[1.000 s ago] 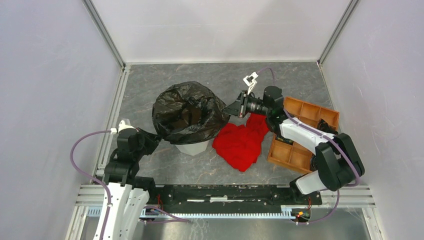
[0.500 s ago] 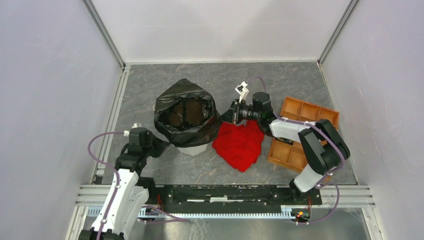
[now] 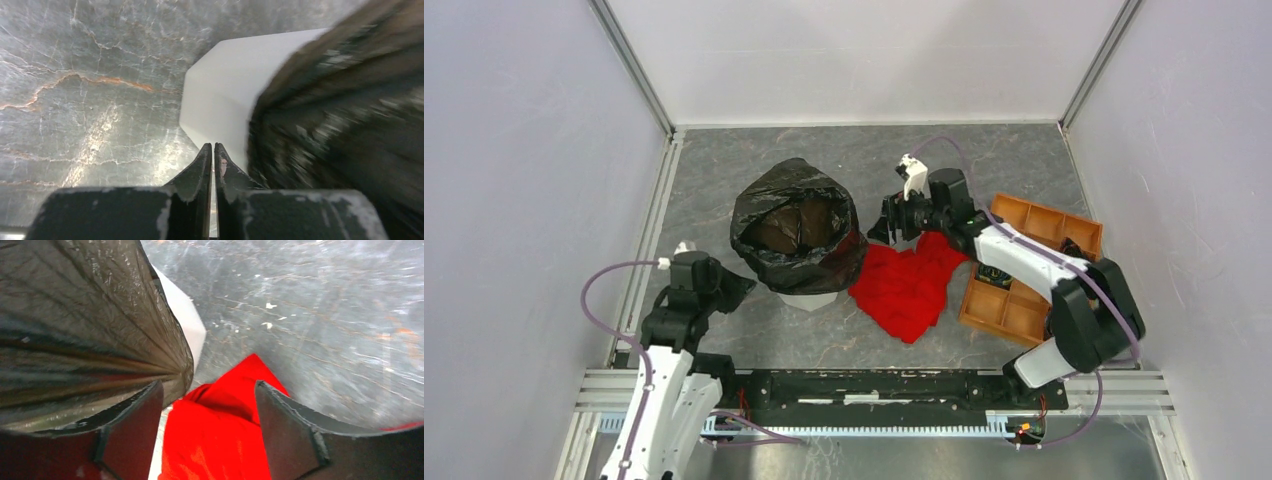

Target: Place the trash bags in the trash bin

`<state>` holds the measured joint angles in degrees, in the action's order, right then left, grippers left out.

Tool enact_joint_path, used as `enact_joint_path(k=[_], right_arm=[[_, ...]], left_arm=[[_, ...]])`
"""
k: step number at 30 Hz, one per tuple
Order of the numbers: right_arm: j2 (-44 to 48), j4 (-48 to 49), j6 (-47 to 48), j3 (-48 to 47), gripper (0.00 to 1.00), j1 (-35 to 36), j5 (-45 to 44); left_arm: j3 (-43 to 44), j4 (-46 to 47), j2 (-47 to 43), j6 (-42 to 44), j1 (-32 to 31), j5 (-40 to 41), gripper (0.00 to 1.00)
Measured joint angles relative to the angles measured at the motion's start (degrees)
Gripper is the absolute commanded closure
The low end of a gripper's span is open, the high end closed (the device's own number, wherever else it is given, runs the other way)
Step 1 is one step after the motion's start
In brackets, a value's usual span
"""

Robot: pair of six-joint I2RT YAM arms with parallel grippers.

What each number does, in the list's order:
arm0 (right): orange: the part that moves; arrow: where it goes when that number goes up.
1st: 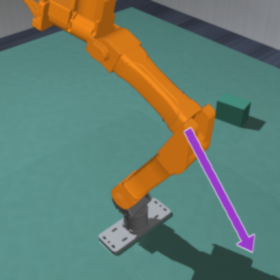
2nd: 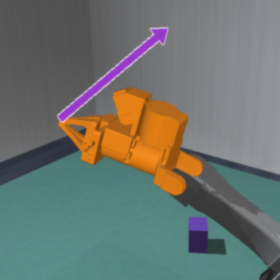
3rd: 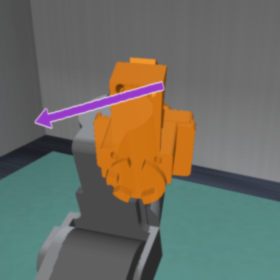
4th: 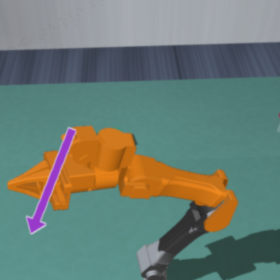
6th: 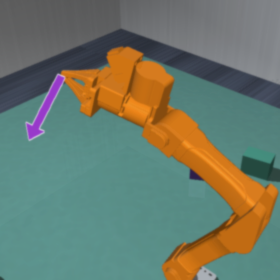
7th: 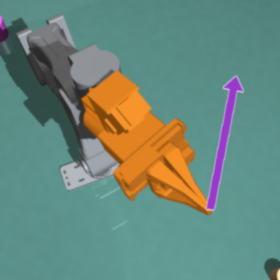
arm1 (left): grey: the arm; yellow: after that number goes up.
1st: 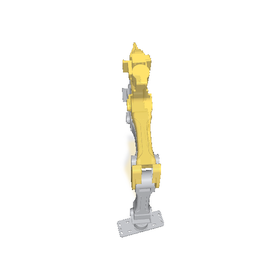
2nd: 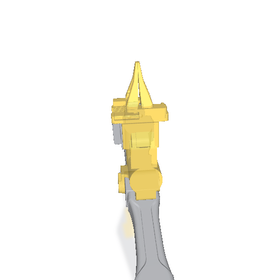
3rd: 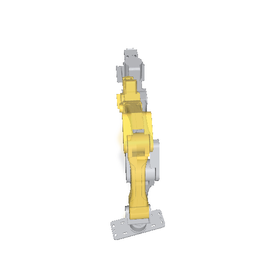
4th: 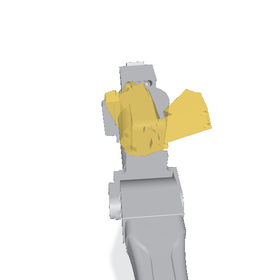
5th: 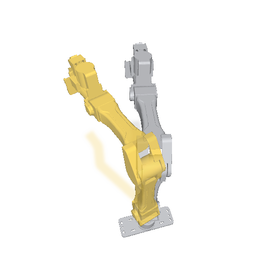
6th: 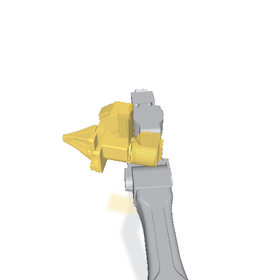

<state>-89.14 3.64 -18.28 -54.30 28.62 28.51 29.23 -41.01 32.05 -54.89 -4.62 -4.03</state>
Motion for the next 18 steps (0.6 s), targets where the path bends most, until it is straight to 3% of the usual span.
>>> enact_joint_path(k=[3, 5, 10, 16, 18], right_arm=[[5.4, -5.5, 2.9, -0.2, 0.16, 0.0, -3.9], [8.7, -8.2, 4.0, 0.0, 0.11, 0.0, -4.9], [17.5, -6.3, 1.7, 8.0, 0.02, 1.0, -0.5], [23.0, 2.6, -7.9, 17.4, 0.02, 8.3, 6.1], [23.1, 8.2, -12.3, 19.3, 0.02, 10.8, 7.2]], left_arm=[[6.5, -5.6, -2.8, 0.4, 0.0, 2.5, 0.56], [11.9, -9.0, -4.8, 1.4, 0.0, 5.2, 0.47], [23.8, -13.5, -7.0, 5.2, 0.0, 10.3, 0.45], [33.8, -13.4, -3.2, 12.2, 0.0, 10.3, 0.19], [35.3, -12.5, -3.1, 14.0, 0.0, 9.9, 0.17]])
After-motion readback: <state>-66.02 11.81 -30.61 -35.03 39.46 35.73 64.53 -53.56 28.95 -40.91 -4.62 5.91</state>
